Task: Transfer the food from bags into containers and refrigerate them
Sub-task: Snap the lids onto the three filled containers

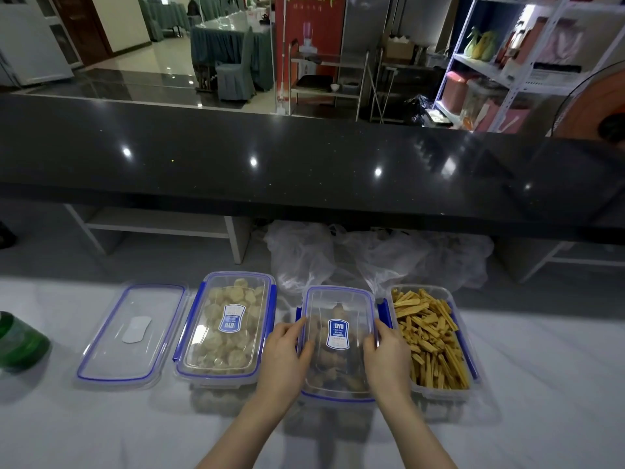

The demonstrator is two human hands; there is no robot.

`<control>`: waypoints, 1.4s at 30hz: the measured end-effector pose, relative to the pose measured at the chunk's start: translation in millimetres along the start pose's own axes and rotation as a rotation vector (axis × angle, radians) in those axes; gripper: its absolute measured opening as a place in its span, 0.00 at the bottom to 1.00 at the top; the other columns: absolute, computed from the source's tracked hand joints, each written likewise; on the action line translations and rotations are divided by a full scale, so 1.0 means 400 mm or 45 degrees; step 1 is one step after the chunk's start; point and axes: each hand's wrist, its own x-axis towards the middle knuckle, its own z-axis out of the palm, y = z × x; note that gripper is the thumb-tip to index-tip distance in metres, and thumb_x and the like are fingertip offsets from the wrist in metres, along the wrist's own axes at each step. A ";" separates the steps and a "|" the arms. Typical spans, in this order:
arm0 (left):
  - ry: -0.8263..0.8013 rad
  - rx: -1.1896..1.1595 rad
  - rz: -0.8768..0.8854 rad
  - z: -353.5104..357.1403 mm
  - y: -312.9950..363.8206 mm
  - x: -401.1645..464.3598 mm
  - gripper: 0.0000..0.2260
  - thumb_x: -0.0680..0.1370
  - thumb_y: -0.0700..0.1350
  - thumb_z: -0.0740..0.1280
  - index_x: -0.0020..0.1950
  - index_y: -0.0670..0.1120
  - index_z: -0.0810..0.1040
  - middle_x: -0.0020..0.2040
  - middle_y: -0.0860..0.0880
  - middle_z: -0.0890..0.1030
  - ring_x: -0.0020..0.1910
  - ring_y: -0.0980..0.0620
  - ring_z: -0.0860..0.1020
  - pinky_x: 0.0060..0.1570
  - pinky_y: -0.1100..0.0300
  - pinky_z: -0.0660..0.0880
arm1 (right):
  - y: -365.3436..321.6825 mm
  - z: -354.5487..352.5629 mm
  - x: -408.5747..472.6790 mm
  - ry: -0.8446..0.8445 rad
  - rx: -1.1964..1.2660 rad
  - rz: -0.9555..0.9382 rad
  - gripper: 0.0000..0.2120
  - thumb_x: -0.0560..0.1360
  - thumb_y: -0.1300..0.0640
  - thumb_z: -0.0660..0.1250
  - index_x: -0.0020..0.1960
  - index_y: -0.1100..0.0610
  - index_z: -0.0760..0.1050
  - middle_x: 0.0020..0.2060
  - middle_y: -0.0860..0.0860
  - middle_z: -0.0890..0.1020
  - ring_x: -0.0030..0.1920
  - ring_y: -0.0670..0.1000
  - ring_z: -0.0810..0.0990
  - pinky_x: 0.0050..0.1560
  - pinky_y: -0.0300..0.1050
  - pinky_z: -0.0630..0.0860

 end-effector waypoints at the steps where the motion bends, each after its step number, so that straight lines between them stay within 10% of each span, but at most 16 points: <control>1: -0.002 0.003 0.004 -0.001 0.001 -0.002 0.21 0.79 0.45 0.66 0.72 0.48 0.71 0.54 0.55 0.70 0.55 0.54 0.74 0.58 0.63 0.71 | 0.001 0.002 -0.002 -0.003 0.001 0.006 0.15 0.79 0.60 0.61 0.64 0.57 0.76 0.48 0.52 0.81 0.49 0.51 0.77 0.53 0.47 0.76; 11: -0.089 0.010 -0.056 -0.028 0.011 -0.017 0.17 0.81 0.43 0.61 0.70 0.47 0.67 0.66 0.50 0.72 0.60 0.55 0.72 0.54 0.67 0.66 | -0.010 0.008 -0.010 -0.118 0.103 0.030 0.16 0.79 0.58 0.60 0.66 0.55 0.74 0.57 0.51 0.81 0.58 0.52 0.78 0.59 0.49 0.76; 19: -0.288 -0.090 -0.254 -0.080 -0.027 0.020 0.19 0.79 0.46 0.63 0.69 0.53 0.64 0.60 0.47 0.80 0.55 0.47 0.81 0.56 0.48 0.77 | -0.021 0.008 -0.016 -0.340 0.229 0.187 0.18 0.81 0.50 0.57 0.69 0.52 0.65 0.41 0.45 0.75 0.42 0.48 0.75 0.46 0.46 0.73; 28: 0.012 0.075 -0.218 -0.066 -0.015 -0.011 0.22 0.76 0.53 0.69 0.67 0.48 0.72 0.59 0.49 0.79 0.54 0.52 0.77 0.51 0.63 0.70 | -0.015 0.001 -0.032 -0.074 0.117 0.035 0.20 0.77 0.53 0.67 0.67 0.56 0.72 0.59 0.50 0.78 0.62 0.52 0.74 0.62 0.48 0.72; 42: 0.228 -0.338 -0.213 -0.047 0.009 -0.031 0.15 0.72 0.42 0.75 0.55 0.51 0.76 0.48 0.60 0.80 0.48 0.62 0.79 0.42 0.73 0.74 | -0.001 0.013 -0.015 -0.035 0.305 0.072 0.17 0.75 0.59 0.69 0.63 0.51 0.76 0.51 0.47 0.81 0.53 0.49 0.78 0.55 0.53 0.78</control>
